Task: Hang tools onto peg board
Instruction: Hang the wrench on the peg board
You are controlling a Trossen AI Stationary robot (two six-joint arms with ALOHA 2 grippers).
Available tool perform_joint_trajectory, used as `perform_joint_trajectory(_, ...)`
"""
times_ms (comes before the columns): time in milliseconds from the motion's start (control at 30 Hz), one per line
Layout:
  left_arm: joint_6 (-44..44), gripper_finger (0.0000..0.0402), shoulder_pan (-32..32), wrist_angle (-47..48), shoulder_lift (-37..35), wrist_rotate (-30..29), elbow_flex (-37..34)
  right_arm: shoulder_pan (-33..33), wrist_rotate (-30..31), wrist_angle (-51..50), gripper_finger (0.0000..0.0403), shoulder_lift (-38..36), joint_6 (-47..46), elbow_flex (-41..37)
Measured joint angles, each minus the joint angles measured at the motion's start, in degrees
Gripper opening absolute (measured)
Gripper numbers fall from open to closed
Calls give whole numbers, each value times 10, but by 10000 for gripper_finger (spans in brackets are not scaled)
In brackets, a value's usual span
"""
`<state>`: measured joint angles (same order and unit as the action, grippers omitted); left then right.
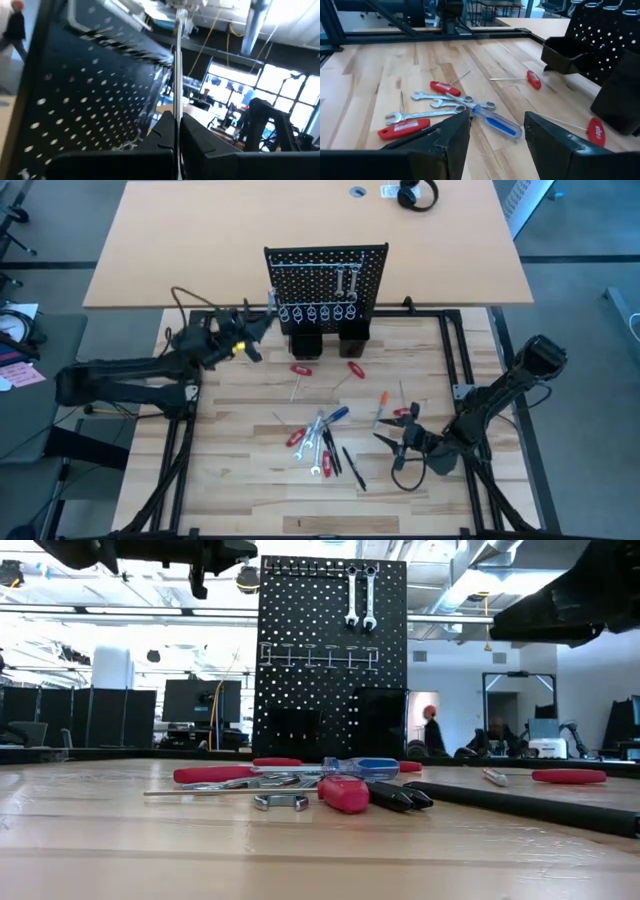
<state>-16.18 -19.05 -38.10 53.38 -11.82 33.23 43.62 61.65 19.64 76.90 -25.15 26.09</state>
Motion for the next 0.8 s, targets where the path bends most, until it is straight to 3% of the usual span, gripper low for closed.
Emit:
perform_joint_trajectory(367, -80, 0, -115, 11, 49, 80, 30, -10, -16, 6, 191, 1, 16, 0)
perform_joint_trajectory(800, -105, 0, -125, -34, 65, 121, 30, -10, -18, 6, 191, 1, 17, 0)
